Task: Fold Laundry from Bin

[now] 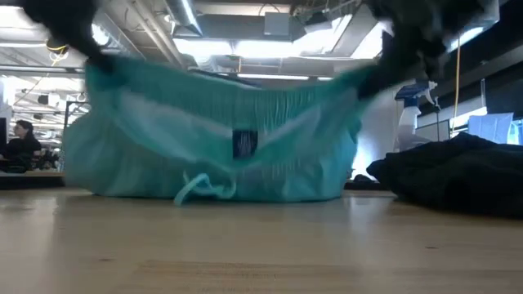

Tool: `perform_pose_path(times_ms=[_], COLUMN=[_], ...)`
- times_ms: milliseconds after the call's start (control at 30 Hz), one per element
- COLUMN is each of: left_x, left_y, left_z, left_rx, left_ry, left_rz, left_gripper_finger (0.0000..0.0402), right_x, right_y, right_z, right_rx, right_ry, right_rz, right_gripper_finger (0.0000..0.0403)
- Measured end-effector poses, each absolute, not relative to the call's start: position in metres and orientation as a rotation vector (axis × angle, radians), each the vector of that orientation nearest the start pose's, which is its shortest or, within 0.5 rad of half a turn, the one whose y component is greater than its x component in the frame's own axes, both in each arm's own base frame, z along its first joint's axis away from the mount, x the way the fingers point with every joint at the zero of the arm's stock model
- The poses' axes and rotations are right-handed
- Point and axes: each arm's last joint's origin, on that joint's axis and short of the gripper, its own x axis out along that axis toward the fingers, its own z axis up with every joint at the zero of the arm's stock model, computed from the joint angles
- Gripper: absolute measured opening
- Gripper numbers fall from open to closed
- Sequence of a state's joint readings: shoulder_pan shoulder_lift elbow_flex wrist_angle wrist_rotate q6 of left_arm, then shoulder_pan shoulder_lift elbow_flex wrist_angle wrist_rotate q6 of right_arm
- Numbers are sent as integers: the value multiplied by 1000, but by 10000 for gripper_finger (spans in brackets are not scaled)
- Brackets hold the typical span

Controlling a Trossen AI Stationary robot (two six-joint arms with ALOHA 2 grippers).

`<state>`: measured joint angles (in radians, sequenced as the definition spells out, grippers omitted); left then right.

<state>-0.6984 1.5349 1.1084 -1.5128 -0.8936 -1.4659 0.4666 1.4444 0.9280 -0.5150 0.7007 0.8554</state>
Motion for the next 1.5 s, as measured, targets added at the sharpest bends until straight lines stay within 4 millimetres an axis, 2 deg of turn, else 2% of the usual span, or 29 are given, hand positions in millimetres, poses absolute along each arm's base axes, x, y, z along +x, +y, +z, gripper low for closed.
perform_pose_path(times_ms=[133, 267, 367, 500, 667, 833, 1000, 1133, 1233, 1400, 1500], left_x=[187, 182, 181, 186, 191, 186, 175, 169, 171, 188, 202], left_y=[-158, -180, -194, -209, -218, -212, -200, -192, -186, -168, -153], left_z=[200, 168, 152, 145, 157, 189, 230, 248, 249, 241, 241], left_rx=[182, 216, 204, 114, 14, -62, -111, -131, -65, 97, 182], left_ry=[1031, 1177, 1306, 1414, 1406, 1293, 1065, 957, 888, 898, 891], left_rz=[968, 972, 859, 637, 437, 392, 363, 363, 416, 509, 558], left_gripper_finger=[0, 1, 15, 51, 103, 135, 141, 142, 141, 140, 139], right_x=[249, 250, 254, 254, 258, 263, 260, 254, 254, 264, 278], right_y=[121, 131, 137, 142, 148, 169, 189, 194, 186, 150, 127], right_z=[192, 175, 166, 160, 168, 190, 208, 212, 208, 203, 205], right_rx=[327, 409, 464, 507, 521, 496, 466, 410, 328, 194, 163], right_ry=[702, 774, 886, 982, 1011, 997, 996, 1024, 1003, 953, 904], right_rz=[-422, -305, -182, -68, 28, 204, 308, 281, 131, -171, -248], right_gripper_finger=[10, 13, 24, 74, 152, 210, 228, 227, 225, 225, 224])
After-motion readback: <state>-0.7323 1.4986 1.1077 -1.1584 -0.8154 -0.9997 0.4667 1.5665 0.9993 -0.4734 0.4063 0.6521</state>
